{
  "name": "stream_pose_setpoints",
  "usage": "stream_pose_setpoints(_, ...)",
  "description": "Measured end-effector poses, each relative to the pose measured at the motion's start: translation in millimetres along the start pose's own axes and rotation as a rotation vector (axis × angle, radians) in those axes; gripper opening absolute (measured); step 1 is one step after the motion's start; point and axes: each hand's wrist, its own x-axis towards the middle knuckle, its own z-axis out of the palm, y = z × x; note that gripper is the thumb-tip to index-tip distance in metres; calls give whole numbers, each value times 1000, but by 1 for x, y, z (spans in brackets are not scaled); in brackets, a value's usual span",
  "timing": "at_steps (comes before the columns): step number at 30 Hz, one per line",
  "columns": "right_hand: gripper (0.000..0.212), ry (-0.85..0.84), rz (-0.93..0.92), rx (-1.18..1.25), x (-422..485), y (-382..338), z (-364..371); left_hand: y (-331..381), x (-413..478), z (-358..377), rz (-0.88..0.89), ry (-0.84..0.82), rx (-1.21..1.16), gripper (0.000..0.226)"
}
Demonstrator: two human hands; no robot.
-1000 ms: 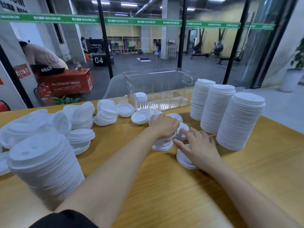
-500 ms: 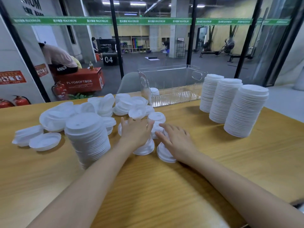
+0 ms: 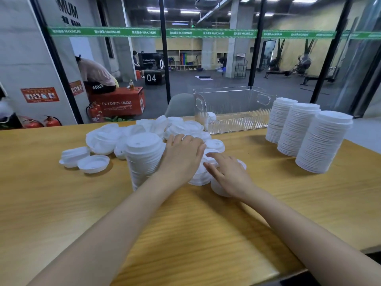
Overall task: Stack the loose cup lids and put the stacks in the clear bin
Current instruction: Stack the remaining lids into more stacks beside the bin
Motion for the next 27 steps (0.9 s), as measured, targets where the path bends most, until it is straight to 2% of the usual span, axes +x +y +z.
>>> stream_pose_setpoints(3,54,-18,-20,-32,-2,-6,4,-1,-11,-12,91,49,7,73)
stream_pose_setpoints(8,48,14,-11,-48,1,-13,13,-5,-26,-34,214,225,30,46)
stream_pose_setpoints(14,62,3,-17,-112,7,-28,16,-36,-49,-54,196,431,38,32)
stream_pose_setpoints(19,73,-24,-30,-184,12,-39,12,-72,-66,-57,87,487,-57,37)
stream_pose_setpoints(22,76,-41,-28,-226,19,-41,11,-87,-73,-54,55,451,-111,38)
stream_pose_setpoints(27,82,-120,1,-214,29,-41,6,-94,-77,-44,125,405,-147,32)
